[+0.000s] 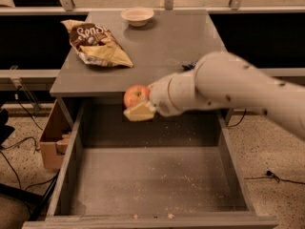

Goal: Pick apple from top drawer and place on counter

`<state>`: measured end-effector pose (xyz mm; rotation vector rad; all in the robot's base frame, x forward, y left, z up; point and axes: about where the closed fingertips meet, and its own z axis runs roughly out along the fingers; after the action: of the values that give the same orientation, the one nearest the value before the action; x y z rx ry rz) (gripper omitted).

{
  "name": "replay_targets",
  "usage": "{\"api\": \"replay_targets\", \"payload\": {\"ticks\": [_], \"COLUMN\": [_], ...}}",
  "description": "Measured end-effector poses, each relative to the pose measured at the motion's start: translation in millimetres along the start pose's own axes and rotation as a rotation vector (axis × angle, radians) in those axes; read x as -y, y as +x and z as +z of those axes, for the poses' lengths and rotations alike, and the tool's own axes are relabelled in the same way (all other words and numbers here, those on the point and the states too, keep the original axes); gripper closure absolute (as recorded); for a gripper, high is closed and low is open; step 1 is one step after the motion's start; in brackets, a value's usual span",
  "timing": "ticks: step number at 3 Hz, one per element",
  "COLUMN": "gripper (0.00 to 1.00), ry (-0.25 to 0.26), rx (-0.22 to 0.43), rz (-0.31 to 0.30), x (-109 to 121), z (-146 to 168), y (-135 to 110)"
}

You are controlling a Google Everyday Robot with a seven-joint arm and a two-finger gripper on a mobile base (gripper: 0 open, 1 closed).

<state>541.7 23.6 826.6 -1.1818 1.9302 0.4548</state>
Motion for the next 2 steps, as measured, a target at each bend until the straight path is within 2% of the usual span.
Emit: {"api": "replay_targets", "payload": {"ticks": [1,2], "gripper": [1.00,1.00], "ry": [0.031,0.121], "rx": [0.008,0.047], "rz": [0.063,0.180], "x": [58.0,125.7], "z": [-15.2,-23.6], "y": [-40.3,-67.0]}}
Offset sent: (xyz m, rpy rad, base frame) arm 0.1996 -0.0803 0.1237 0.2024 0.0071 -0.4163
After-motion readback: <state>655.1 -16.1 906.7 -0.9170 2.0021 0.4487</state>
